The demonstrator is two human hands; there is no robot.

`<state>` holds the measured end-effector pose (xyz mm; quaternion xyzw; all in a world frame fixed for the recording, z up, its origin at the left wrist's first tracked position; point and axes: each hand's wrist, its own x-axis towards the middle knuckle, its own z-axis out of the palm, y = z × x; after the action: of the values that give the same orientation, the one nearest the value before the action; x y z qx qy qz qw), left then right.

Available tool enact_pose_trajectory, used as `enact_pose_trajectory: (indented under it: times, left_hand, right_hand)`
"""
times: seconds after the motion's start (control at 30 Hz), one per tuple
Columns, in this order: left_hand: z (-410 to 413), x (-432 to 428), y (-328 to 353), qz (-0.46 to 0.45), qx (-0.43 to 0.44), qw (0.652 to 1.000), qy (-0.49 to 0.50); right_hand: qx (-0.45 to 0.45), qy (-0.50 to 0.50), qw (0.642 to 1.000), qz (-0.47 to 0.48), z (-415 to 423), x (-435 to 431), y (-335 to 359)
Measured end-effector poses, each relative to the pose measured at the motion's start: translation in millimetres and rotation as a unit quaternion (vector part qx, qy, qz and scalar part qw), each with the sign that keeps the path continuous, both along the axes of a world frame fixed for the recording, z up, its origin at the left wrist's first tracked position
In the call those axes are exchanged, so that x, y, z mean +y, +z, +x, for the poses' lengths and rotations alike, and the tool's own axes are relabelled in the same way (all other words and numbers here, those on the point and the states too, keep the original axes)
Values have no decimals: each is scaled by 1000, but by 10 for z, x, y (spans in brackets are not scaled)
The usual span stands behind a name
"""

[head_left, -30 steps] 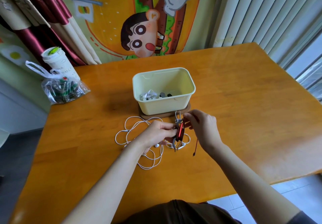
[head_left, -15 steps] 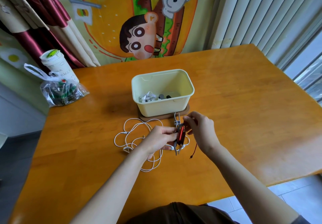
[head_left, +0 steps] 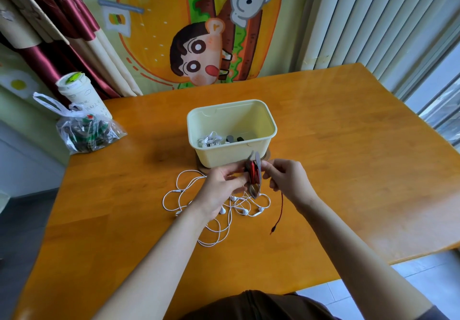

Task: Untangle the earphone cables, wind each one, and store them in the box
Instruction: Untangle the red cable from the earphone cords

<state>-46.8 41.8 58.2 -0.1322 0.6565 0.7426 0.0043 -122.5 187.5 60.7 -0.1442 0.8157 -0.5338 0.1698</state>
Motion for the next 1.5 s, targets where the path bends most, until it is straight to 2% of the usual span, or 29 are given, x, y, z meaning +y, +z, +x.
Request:
enact_pose_trajectory:
  times: [0.13, 0.3, 0.37, 0.53, 0.63, 0.8, 0.93, 1.0, 1.13, 1.23, 1.33, 1.5]
  left_hand:
    - [-36, 25, 8, 170, -13, 984, 48]
    - [-99, 0, -27, 259, -21, 958, 118]
    - [-104, -15, -38, 261, -31, 954, 146]
    - [-86, -45, -84, 178, -58, 957, 223]
    - [-75, -21, -129, 170, -72, 947, 262]
    - [-59, 6, -136, 180, -78, 948, 252]
    - [-62, 4, -157, 181, -88, 941, 271]
    - [-63, 12, -180, 139, -95, 944, 283]
    - [-42, -9, -220, -116, -38, 959, 257]
    - [-25, -50, -259, -232, -17, 953, 192]
    - [36, -93, -321, -292, -19, 947, 135]
    - [88, -78, -361, -284, -11, 958, 33]
  right_hand:
    - [-3, 8, 1000, -29, 48, -97, 34]
    - [31, 10, 999, 3, 134, -195, -91]
    - [56, 19, 998, 19, 171, -197, -122]
    - [109, 50, 991, 59, 185, -151, -107]
    - [151, 83, 980, 101, 171, -139, -107]
    - [145, 119, 972, 144, 143, -116, -153]
    - [198, 141, 959, 146, 143, -114, -106]
    - [217, 150, 953, 151, 156, -113, -82]
    - [236, 165, 949, 132, 193, -129, -51]
    - [233, 164, 950, 131, 172, -116, -9]
    - [231, 145, 954, 128, 114, -84, 52]
    - [229, 110, 958, 136, -65, -43, 26]
